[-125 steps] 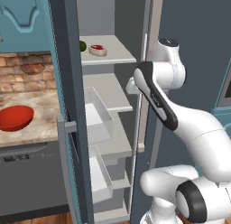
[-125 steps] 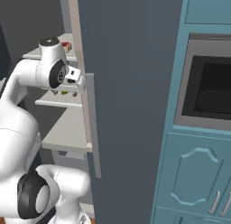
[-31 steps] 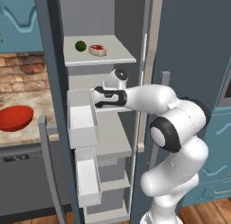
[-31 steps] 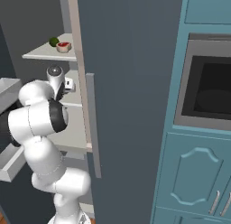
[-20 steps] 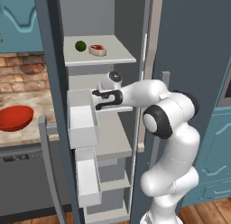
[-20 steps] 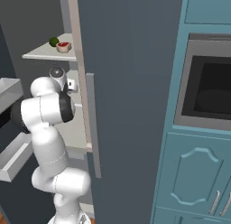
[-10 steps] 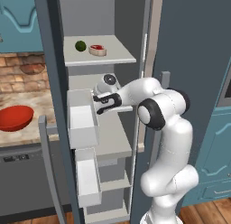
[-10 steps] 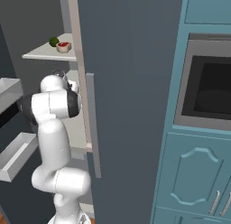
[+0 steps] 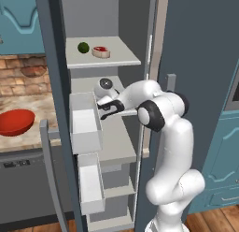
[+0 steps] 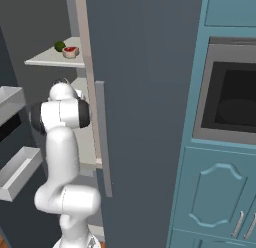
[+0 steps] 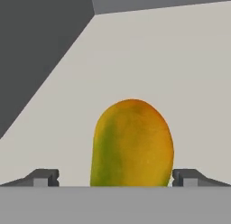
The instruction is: Take the steak, mango, and lime from the freezer and place them in the bowl on the counter.
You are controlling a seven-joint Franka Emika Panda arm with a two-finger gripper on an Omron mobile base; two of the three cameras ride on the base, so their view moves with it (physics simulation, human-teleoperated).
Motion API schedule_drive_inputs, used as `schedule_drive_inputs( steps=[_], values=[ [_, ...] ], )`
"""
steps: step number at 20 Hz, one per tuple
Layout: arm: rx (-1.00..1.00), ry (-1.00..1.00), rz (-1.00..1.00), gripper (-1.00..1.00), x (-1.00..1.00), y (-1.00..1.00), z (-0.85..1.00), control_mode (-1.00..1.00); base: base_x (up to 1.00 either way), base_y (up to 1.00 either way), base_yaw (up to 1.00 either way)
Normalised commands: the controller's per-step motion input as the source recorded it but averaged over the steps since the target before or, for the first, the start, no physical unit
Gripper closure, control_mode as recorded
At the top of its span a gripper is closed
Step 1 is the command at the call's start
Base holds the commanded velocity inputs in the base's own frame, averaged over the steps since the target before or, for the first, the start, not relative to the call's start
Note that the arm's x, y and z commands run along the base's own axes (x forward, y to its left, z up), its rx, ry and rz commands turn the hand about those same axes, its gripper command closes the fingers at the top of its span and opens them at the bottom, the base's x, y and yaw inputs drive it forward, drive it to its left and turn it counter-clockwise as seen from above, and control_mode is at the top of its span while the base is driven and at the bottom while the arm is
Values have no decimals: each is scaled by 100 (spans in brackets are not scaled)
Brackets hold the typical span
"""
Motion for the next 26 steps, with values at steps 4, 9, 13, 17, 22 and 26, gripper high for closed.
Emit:
schedule_drive_inputs(
  steps=[4,9,13,17,22,26],
  values=[
    [0,0,-1,-100,32,0,-12,-100,0,0,0],
    [0,0,0,100,34,0,-16,-100,0,0,0],
    [0,0,0,100,22,-5,-27,-100,0,0,0],
    [0,0,2,100,-49,-39,-25,-100,0,0,0],
    [0,0,3,100,-92,-66,-1,-100,0,0,0],
    [0,-15,0,100,-98,-42,4,-100,0,0,0]
  ],
)
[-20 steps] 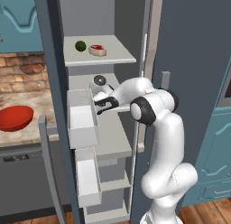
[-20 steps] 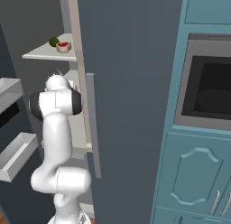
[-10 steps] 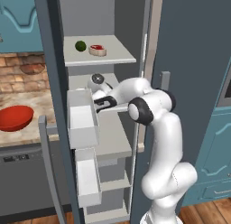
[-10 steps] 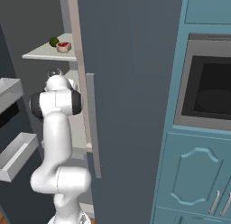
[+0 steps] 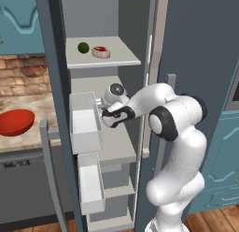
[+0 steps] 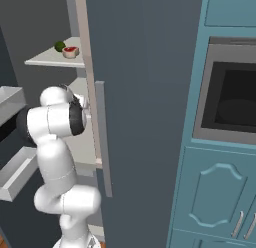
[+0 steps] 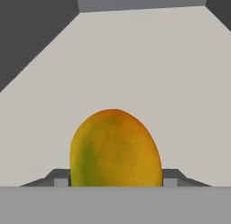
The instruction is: Take the steak, mango, and lime from the freezer and place them in the bowl on the counter.
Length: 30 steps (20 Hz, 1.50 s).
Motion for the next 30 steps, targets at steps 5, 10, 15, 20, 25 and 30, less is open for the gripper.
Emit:
schedule_drive_inputs(
  steps=[5,10,15,20,25,30],
  values=[
    [0,-2,0,100,-83,-31,25,-100,0,0,0],
    [0,3,0,100,-73,-15,45,-100,0,0,0],
    [0,12,0,100,-66,-27,56,-100,0,0,0],
    [0,15,0,100,-66,-39,58,-100,0,0,0],
    [-12,9,0,100,-77,-18,33,-100,0,0,0],
    [-20,3,0,100,-64,-18,13,-100,0,0,0]
  ],
)
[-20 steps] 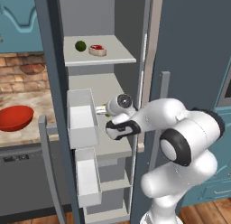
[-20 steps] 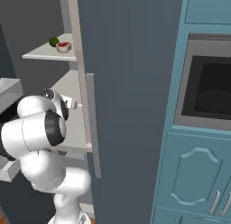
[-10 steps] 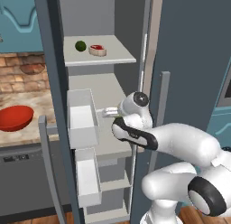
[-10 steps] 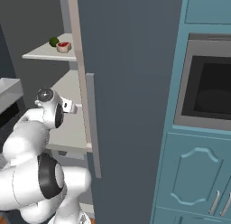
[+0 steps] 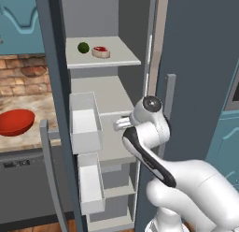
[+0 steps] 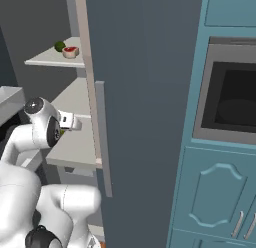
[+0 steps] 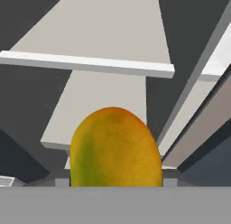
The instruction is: Take the steak, mango, and lime from the freezer and place them in the bowl on the counter.
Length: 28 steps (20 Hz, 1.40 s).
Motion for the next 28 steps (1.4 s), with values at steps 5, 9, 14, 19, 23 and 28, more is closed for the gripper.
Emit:
schedule_drive_inputs(
  steps=[5,9,14,19,23,28],
  values=[
    [-18,5,0,100,-22,-32,18,-100,0,0,0],
    [-2,16,0,100,-11,-36,61,-100,0,0,0],
    [6,9,-5,100,-37,-20,80,-100,0,0,0],
    [1,0,-13,100,-78,-10,69,-100,0,0,0],
    [5,0,-16,100,-78,-12,62,-100,0,0,0],
    [9,0,-13,100,-56,-25,58,-100,0,0,0]
  ],
)
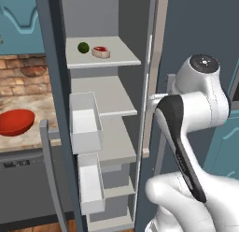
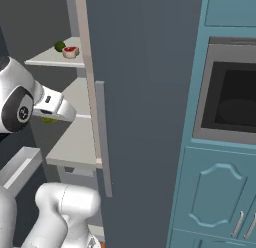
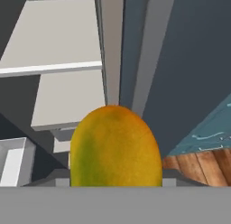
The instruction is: Take the steak, mango, and lime from the freezer and place them in the bowl on the counter.
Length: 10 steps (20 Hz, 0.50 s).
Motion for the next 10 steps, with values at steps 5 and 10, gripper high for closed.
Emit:
schedule_drive_inputs(
  steps=[5,10],
  values=[
    [12,0,-9,100,-57,-29,40,-100,0,0,0],
    [9,-5,3,100,-18,-11,9,-100,0,0,0]
  ],
)
